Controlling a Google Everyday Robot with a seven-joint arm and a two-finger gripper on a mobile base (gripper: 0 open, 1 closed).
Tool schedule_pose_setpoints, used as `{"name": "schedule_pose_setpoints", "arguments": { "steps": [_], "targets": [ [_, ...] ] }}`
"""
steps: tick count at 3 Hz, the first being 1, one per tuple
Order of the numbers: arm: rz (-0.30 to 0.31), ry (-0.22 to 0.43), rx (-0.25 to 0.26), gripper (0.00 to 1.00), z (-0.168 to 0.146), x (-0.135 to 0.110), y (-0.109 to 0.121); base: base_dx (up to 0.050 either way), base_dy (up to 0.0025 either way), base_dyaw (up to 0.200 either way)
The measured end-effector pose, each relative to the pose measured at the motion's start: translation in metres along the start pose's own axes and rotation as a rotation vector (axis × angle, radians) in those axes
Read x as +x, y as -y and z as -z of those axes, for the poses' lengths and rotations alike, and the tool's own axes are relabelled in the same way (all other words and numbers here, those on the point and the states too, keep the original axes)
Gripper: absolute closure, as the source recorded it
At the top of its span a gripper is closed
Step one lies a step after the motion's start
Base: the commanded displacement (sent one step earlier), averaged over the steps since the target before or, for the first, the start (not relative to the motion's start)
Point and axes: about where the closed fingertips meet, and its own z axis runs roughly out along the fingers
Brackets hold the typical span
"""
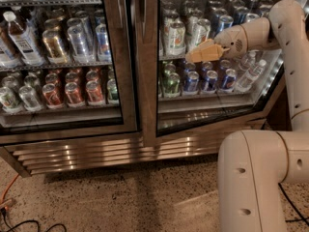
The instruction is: Close right fridge door
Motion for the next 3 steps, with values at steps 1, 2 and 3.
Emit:
{"name": "schedule_pose_setpoints", "arguments": {
  "steps": [1,2,3],
  "targets": [
    [0.001,-0.001,0.001,1.0,0.0011,0.0005,-0.0007,0.0,0.0,0.0],
    [0.007,-0.001,0.003,1.0,0.001,0.0023,-0.0016,0.0,0.0,0.0],
    [0.007,-0.001,0.003,1.0,0.001,0.0023,-0.0016,0.0,0.0,0.0]
  ]
}}
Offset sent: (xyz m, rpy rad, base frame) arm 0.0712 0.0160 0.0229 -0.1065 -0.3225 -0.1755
